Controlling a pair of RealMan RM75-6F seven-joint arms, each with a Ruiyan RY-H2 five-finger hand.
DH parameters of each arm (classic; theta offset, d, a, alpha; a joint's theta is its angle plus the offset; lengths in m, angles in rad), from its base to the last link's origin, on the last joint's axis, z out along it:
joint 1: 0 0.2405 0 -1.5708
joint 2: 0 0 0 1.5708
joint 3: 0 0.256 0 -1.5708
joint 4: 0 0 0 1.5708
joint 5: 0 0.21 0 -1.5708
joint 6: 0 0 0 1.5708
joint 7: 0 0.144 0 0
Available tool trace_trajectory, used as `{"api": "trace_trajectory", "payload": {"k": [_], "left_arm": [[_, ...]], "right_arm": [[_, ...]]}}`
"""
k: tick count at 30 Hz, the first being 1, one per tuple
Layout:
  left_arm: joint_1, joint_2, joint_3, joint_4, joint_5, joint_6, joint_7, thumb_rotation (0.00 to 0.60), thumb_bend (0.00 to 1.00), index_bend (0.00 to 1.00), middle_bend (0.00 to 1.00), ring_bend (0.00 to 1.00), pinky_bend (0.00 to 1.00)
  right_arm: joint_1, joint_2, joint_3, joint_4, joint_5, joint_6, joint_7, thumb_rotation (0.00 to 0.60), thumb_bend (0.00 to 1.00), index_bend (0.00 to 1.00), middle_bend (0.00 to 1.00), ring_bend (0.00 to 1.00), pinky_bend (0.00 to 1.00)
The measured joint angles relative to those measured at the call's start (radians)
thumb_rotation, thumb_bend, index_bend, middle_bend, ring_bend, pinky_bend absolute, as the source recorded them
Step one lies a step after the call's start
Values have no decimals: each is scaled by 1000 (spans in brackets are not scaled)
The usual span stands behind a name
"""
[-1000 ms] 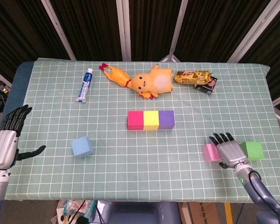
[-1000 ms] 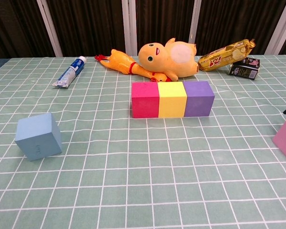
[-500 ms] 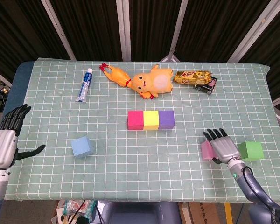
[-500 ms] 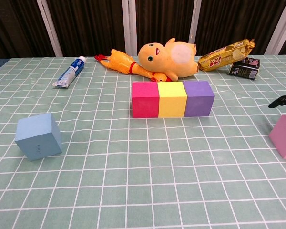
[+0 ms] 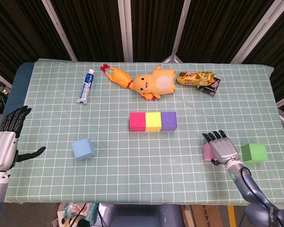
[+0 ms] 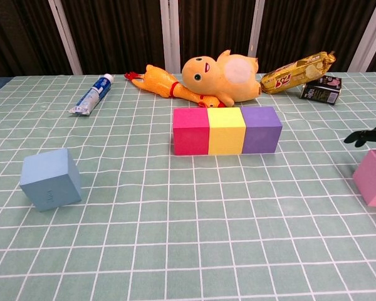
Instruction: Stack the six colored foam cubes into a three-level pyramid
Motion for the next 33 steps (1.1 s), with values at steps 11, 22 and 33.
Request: {"api": "trace_trajectory", "payload": {"k": [11, 22, 33], "left_arm": [[2, -1, 6, -7, 14, 2, 6, 600, 109, 0, 19, 0, 19], [6, 3, 7, -11, 24, 8, -1, 600, 109, 0, 19, 0, 18], [5, 7, 4, -8, 16, 4, -9, 600, 109, 0, 19, 0, 18]], "right_arm": [[-20, 36, -13, -26, 25, 10, 15, 600, 273, 0, 301, 184, 0], [-42, 37, -5, -41, -21, 32, 59, 600, 274, 0, 380, 290, 0], [-33, 29, 20, -52, -30, 38, 60, 600, 274, 0, 380, 290, 0]]}}
